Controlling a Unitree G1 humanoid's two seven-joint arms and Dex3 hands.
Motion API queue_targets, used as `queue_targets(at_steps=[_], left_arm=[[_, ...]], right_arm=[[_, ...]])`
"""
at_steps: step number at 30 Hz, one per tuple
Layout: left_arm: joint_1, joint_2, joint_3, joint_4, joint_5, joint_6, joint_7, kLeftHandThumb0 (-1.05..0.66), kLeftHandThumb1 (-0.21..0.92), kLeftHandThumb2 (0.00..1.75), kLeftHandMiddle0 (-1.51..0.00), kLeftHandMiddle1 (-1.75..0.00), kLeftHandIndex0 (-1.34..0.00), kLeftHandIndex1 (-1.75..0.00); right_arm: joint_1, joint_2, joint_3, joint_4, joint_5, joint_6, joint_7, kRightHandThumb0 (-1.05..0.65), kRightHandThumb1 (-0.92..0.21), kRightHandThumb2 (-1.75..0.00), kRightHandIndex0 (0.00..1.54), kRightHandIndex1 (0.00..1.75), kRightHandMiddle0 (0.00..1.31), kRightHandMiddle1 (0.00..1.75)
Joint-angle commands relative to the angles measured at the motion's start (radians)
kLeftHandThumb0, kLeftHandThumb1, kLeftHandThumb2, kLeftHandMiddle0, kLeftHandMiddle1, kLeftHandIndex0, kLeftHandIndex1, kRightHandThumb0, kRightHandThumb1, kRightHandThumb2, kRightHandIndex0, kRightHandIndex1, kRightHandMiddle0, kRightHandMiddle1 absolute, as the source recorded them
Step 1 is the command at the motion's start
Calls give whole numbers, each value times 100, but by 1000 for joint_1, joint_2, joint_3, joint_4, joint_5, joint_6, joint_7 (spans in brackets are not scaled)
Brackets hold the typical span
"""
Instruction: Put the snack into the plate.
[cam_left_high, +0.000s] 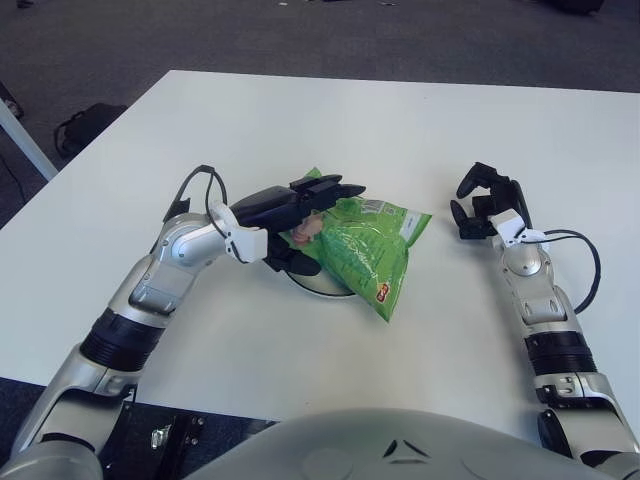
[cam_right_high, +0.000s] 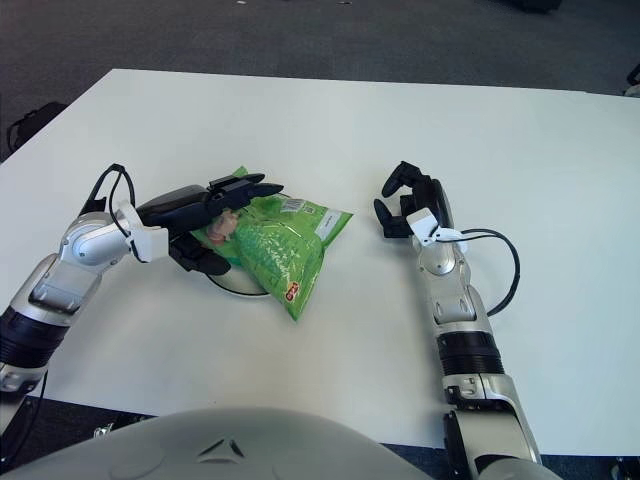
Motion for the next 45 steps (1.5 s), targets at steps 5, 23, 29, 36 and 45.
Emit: queue_targets(at_steps=[5, 23, 29, 36, 45], left_arm=[[32, -25, 70, 96, -65, -98, 36, -105, 92, 48, 0, 0, 0, -1], [94, -219, 234, 318, -337, -158, 131, -103, 92, 72, -6, -3, 0, -26], [78, -278, 279, 413, -323, -197, 196, -104, 92, 74, -22, -14, 0, -52], [96, -308, 339, 461, -354, -176, 238, -105, 92, 82, -25, -57, 0, -69], [119, -387, 423, 477, -324, -95, 432, -89, 92, 84, -46, -151, -12, -157]], right_arm=[[65, 14, 28, 47, -20, 58, 23, -52, -24, -141, 132, 175, 68, 175], [63, 14, 26, 58, -27, 43, 19, -51, -24, -141, 132, 175, 68, 175], [62, 10, 26, 67, -30, 28, 17, -52, -24, -141, 133, 175, 68, 175], [61, 15, 24, 73, -28, 18, 9, -52, -23, -143, 133, 175, 69, 175], [56, 7, 23, 102, -26, -11, 8, -53, -22, -144, 134, 175, 70, 175]])
